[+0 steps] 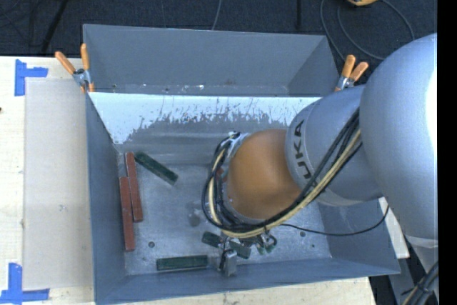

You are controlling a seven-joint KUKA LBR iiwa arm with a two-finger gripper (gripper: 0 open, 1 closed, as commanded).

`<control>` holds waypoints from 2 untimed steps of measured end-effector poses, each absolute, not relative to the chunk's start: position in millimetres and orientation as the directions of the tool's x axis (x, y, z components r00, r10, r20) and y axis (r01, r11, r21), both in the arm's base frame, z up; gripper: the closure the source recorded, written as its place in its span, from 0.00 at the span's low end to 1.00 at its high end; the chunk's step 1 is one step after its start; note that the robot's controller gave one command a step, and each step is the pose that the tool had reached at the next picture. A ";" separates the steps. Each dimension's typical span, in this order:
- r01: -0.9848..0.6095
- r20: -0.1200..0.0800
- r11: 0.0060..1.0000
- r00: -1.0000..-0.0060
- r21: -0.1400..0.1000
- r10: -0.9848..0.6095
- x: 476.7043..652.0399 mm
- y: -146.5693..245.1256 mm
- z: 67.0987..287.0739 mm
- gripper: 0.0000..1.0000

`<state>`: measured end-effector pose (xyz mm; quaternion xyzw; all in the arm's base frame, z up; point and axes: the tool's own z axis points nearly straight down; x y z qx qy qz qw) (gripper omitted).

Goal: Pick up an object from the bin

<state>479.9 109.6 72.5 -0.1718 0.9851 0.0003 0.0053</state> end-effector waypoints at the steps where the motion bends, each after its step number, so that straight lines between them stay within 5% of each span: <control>1: -0.289 -0.014 0.957 -0.957 -0.003 -0.289 478.8 147.5 71.8 0.00; 2: -0.075 -0.001 0.997 -0.997 0.001 -0.075 481.7 191.3 77.1 1.00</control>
Offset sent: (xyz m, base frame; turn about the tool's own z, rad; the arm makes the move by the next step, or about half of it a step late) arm 0.0015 0.0811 0.0045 0.2716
